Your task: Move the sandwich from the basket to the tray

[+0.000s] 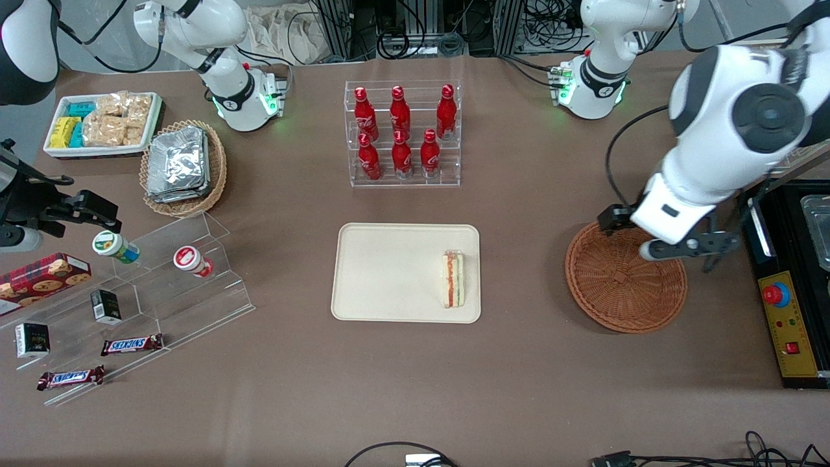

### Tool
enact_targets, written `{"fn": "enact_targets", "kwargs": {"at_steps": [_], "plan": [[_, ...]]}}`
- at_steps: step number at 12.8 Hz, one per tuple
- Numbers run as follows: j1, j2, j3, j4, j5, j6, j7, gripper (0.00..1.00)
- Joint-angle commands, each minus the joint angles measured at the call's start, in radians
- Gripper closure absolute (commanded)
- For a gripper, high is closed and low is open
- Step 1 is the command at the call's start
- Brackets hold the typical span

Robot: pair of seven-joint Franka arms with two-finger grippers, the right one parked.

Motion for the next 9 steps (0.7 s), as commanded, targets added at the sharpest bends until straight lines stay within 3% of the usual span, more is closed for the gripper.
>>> {"fn": "enact_targets", "kwargs": {"at_steps": [1,9], "plan": [[0.066,-0.001,-0.010,0.056,-0.012,-0.100,0.142,0.00],[0.117,0.010,0.011,0.145,-0.006,-0.131,0.209,0.00]]}}
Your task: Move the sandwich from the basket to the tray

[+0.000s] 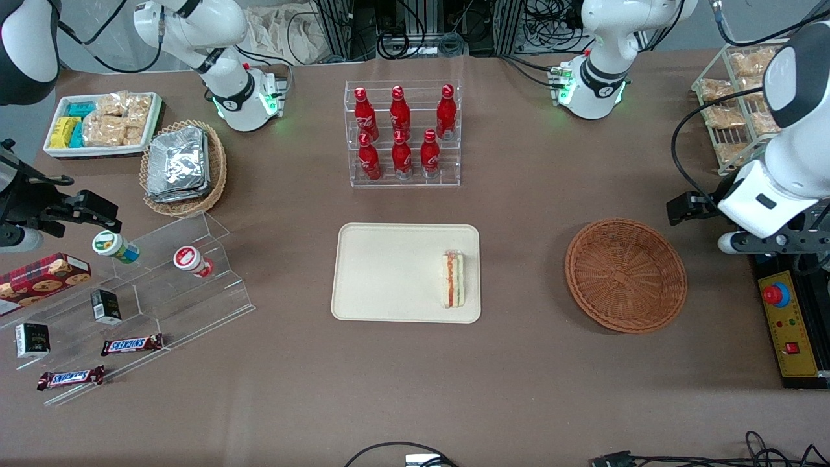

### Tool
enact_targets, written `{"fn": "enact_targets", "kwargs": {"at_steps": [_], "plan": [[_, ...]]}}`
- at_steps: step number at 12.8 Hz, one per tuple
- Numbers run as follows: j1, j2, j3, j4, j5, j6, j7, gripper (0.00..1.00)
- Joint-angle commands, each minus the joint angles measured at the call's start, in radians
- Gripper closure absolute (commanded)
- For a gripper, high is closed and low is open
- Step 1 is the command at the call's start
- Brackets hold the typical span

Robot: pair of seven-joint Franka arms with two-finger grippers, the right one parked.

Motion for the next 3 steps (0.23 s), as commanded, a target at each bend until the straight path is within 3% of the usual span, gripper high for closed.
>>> {"fn": "enact_targets", "kwargs": {"at_steps": [1,3], "plan": [[0.022,0.011,-0.004,0.054,-0.004,-0.036,0.017,0.00],[0.024,0.011,-0.004,0.054,-0.008,-0.036,0.017,0.00]]}}
